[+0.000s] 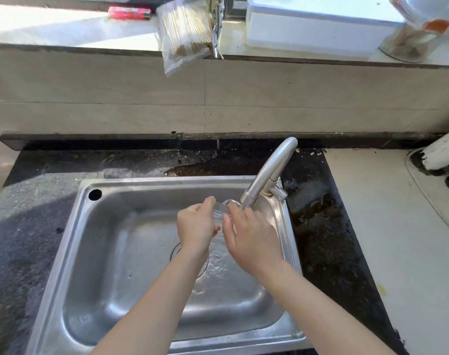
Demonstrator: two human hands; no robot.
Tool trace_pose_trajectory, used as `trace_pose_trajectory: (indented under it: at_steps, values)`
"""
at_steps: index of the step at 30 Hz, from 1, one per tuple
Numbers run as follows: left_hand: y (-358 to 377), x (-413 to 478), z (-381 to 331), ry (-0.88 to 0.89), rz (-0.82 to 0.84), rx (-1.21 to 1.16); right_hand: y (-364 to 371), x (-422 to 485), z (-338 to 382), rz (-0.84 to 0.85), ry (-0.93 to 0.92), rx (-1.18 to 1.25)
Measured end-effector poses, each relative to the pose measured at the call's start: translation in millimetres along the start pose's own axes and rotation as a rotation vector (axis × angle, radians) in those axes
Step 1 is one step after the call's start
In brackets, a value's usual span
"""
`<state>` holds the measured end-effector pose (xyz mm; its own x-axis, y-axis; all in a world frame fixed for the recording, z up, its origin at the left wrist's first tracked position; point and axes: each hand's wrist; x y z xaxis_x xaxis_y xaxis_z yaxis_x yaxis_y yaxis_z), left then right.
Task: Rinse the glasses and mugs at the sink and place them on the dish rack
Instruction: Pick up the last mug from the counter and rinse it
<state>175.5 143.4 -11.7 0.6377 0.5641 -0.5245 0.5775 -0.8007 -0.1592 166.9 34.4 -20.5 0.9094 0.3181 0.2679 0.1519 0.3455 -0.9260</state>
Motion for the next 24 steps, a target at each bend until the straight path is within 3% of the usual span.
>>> trace_pose_trajectory:
  at_steps: [2,5,7,12,15,17,21,24]
  values:
    - [-0.2,-0.2,1.5,-0.024,0.006,-0.013,2.6,3.7,-4.9,0.06,0.074,0.106]
    - [-2.8,3.8,0.6,-0.113,0.03,-0.038,-11.4,25.2,-5.5,0.355,0.584,0.788]
    - [-5.4,9.0,0.9,-0.233,0.062,-0.091,-16.7,36.4,-9.1,0.396,0.696,1.05]
    - [-9.6,19.2,6.4,-0.556,0.259,-0.21,-10.1,33.7,-9.6,0.369,0.628,1.112]
    - [-10.3,15.2,3.9,-0.68,0.397,-0.315,-3.2,31.7,-8.3,0.239,0.646,0.985]
    - [-6.6,9.4,1.6,-0.708,0.403,-0.406,-1.1,33.1,-4.8,0.145,0.673,0.975]
    - [3.7,13.9,7.2,-0.553,0.207,-0.372,1.7,31.2,-2.6,0.034,0.826,1.051]
    - [12.6,6.2,7.1,-0.333,0.254,-0.166,11.9,19.0,-7.1,-0.047,1.023,1.052]
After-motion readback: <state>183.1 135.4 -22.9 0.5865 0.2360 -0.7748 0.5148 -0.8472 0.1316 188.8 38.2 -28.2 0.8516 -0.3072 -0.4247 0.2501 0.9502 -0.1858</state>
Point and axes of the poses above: each hand's wrist, its own x-axis towards the middle knuckle, its own y-axis out of the palm, z = x × y, and after that the axes turned 5 degrees about -z, right-handed
